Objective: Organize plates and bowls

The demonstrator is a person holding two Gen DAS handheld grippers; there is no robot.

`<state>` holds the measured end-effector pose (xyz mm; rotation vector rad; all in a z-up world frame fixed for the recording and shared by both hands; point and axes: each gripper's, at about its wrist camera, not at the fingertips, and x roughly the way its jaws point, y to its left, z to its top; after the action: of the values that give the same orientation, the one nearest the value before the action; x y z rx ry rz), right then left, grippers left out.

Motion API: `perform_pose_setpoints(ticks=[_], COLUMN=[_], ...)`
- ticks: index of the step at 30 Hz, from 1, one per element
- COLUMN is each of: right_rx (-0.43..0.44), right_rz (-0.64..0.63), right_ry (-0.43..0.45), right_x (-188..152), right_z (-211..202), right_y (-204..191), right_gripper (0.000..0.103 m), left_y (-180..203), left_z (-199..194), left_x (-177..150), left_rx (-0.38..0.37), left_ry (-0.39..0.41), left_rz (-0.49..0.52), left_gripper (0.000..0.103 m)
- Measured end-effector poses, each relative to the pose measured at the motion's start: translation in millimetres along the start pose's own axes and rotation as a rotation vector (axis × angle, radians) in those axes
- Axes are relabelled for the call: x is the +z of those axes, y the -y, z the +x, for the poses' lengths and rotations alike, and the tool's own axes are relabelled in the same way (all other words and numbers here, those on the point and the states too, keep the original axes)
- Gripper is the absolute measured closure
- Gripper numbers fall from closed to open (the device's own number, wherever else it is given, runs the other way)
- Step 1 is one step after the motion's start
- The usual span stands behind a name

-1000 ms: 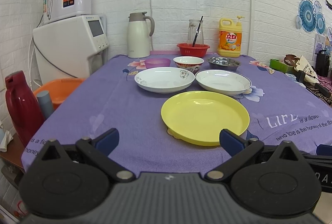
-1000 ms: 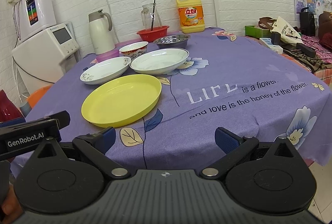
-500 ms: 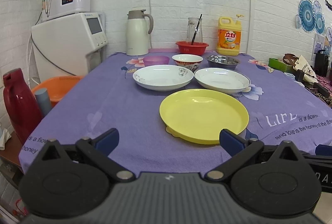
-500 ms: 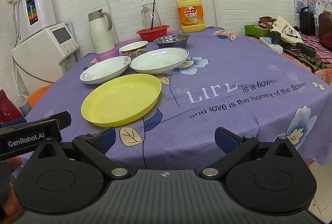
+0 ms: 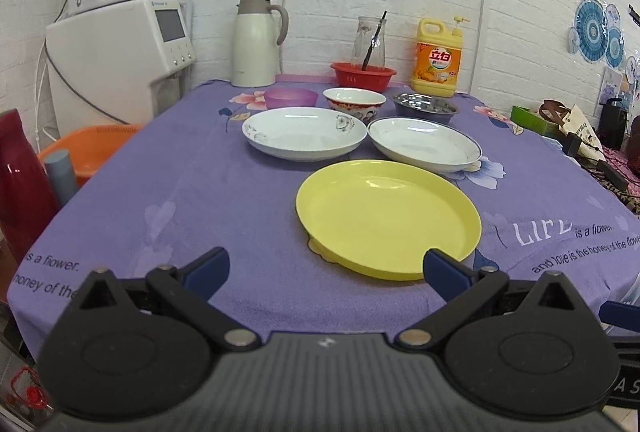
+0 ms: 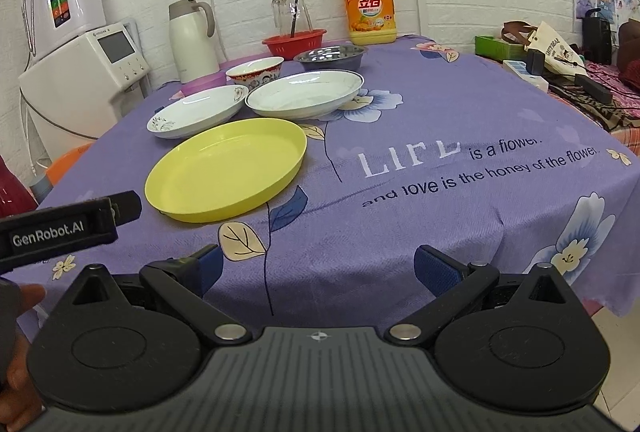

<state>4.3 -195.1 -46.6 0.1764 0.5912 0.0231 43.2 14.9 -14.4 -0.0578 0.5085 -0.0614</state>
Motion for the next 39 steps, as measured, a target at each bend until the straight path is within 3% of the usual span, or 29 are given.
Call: perform_pose_setpoints(ticks=[7,13,21,22,27,29,33,36,39], right_rx=[0.016,0.026,0.061,0.071,0.098,0.118,0.119,0.115,0.134], right_rz=[-0.024,-0.127,-0.215,-0.21,-0.229,-0.244,-0.226,-0.23,-0.235], right_ry=[-0.016,-0.044,-0.136,-0.156,-0.092,-0.063,-0.099,-0.06,-0.084], right_x=[20.2,60.3,73.9,74.1,69.1,64.7,74.7,77.2,74.3], right_z=[25.8,82.9,133.1,138.2,137.3,134.5,132.8,128.3,136.2], right_y=[3.3,-14.7,-30.4,-30.3,-26.9,-23.6,-21.8,-22.3,-23.4], right_gripper=[0.0,0.0,0.0,0.0,0.0,0.0,0.0,0.0,0.0], left_y=[-24.9,-41.5,-38.3,-37.4,-33.6,-31.7,-29.9,-25.5,-13.6], left_z=[37.3,78.4,117.9,121.0,135.1,136.2,137.2,139.4,139.0], left_x=[17.7,35.2,46.8,46.8,40.6,38.9,40.9,42.2,39.9], left_rx=[-0.03,-0.023,-0.051,-0.059,-0.082,-0.075,-0.087,-0.087,-0.084], left_ry=[-0.048,-0.093,-0.147,-0.155,-0.198,-0.19,-0.197,-0.199,-0.181], left_rz=[-0.075,-0.117,-0.073,-0.068,-0.039,-0.02,-0.019,-0.008,0.06], left_gripper=[0.0,0.0,0.001,0.002,0.009,0.013,0.014,0.02,0.037])
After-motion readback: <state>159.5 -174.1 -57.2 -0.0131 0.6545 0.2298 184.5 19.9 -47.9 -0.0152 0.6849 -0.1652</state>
